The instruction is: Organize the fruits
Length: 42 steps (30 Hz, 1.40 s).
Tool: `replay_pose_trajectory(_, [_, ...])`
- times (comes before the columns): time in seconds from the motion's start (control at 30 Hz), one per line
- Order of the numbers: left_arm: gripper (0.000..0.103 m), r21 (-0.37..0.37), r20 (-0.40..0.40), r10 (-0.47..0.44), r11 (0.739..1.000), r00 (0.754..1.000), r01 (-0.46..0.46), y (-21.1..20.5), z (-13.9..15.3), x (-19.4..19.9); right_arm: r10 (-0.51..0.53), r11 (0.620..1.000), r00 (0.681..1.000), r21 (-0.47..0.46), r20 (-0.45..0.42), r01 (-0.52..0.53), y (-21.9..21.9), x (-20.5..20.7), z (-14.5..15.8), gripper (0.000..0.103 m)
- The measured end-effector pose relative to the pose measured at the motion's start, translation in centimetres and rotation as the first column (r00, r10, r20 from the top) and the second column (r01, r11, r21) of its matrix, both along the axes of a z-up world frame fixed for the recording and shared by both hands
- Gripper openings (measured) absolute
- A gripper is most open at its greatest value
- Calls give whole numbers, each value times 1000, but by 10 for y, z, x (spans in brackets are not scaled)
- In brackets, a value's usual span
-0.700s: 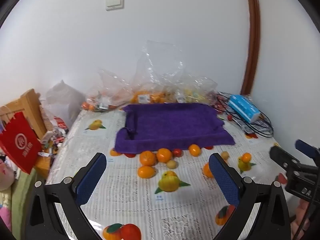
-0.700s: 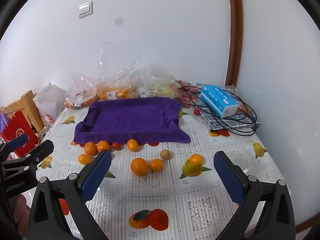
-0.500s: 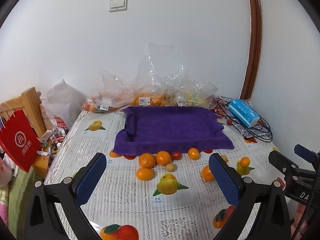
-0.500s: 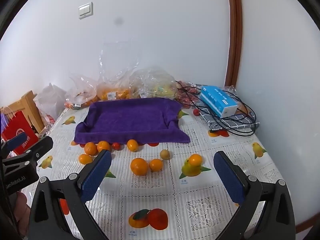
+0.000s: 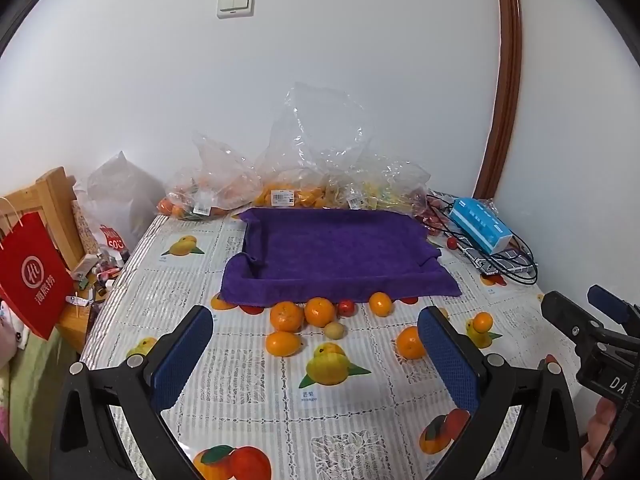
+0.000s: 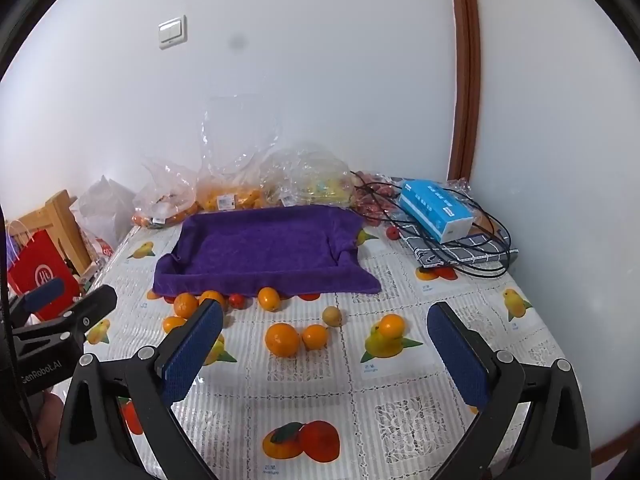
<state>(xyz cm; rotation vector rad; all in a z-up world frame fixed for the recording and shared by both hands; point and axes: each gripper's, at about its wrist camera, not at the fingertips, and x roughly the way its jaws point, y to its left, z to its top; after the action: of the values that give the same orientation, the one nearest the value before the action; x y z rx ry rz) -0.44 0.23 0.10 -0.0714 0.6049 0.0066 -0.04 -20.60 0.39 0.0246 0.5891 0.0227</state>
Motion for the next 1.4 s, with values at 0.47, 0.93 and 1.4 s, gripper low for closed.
replay_pose_trajectory(0.47, [103, -8, 2, -4, 1000, 1000, 4, 2, 1, 3, 2, 1000, 1000, -10, -7, -2, 3, 0, -1, 101])
replay_pose_trajectory(0.93, [103, -8, 8, -8, 1000, 1000, 8, 2, 4, 3, 8, 1000, 1000, -2, -2, -8, 2, 0, -1, 101])
replay_pose_trajectory(1.4, [103, -8, 16, -15, 1000, 1000, 15, 0, 3, -1, 15, 1000, 1000, 3, 0, -15, 1, -2, 0, 101])
